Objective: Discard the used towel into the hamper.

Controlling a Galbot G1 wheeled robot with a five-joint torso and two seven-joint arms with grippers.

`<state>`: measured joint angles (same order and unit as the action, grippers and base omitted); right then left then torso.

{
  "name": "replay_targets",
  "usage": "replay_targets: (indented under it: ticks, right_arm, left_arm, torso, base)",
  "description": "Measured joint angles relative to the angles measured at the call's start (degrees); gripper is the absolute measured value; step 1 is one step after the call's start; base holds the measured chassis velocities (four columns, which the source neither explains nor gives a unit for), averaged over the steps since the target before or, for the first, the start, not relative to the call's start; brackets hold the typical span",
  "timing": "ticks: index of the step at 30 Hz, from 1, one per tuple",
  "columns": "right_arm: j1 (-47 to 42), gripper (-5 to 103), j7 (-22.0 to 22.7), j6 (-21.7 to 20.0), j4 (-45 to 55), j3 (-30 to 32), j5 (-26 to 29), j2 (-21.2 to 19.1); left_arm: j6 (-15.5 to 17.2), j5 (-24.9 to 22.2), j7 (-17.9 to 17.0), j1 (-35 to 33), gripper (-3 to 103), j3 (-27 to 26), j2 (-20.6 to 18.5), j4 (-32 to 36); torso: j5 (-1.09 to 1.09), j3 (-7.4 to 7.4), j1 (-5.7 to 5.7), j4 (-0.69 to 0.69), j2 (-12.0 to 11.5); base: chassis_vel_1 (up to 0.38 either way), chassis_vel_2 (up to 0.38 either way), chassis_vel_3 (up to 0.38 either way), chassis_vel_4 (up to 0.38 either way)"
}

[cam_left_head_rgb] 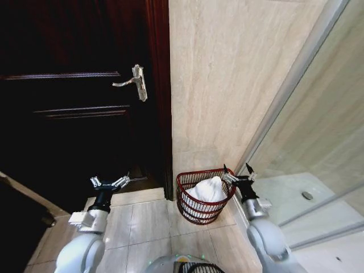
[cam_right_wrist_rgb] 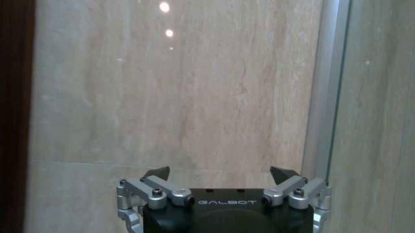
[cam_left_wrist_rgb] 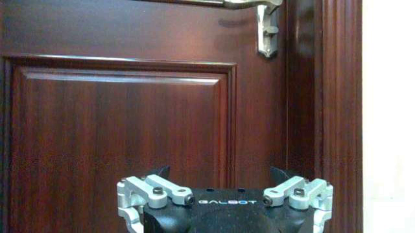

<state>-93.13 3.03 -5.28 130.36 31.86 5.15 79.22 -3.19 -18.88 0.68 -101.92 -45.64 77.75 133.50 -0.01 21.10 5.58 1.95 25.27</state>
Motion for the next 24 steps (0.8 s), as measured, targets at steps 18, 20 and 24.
replay_targets:
  ticks: [18,20,24]
  right_arm:
    - [-10.74,100,-0.48,-1.54,7.57,0.45,-0.19,5.30]
    - [-11.05,100,-0.50,-1.22,7.58,0.33,-0.22,5.40]
    - [-11.63,100,-0.45,-0.23,7.78,0.14,-0.49,5.34]
  left_arm:
    - [-0.61,0.20,0.18,0.70,100,1.29,-1.67,2.58]
    - [-0.98,0.68,0.16,0.70,100,0.81,-1.45,2.90]
    - [-1.41,1.01,0.14,0.57,100,-0.06,-1.35,3.53]
  torso:
    - [0.00,0.01,0.00,0.01,0.00]
    - [0.00,0.01,0.00,0.01,0.00]
    - [0.00,0.01,0.01,0.01,0.00]
  base:
    - [0.000,0.000,0.000,0.000]
    - [0.000,0.000,0.000,0.000]
    - [0.000,0.000,0.000,0.000]
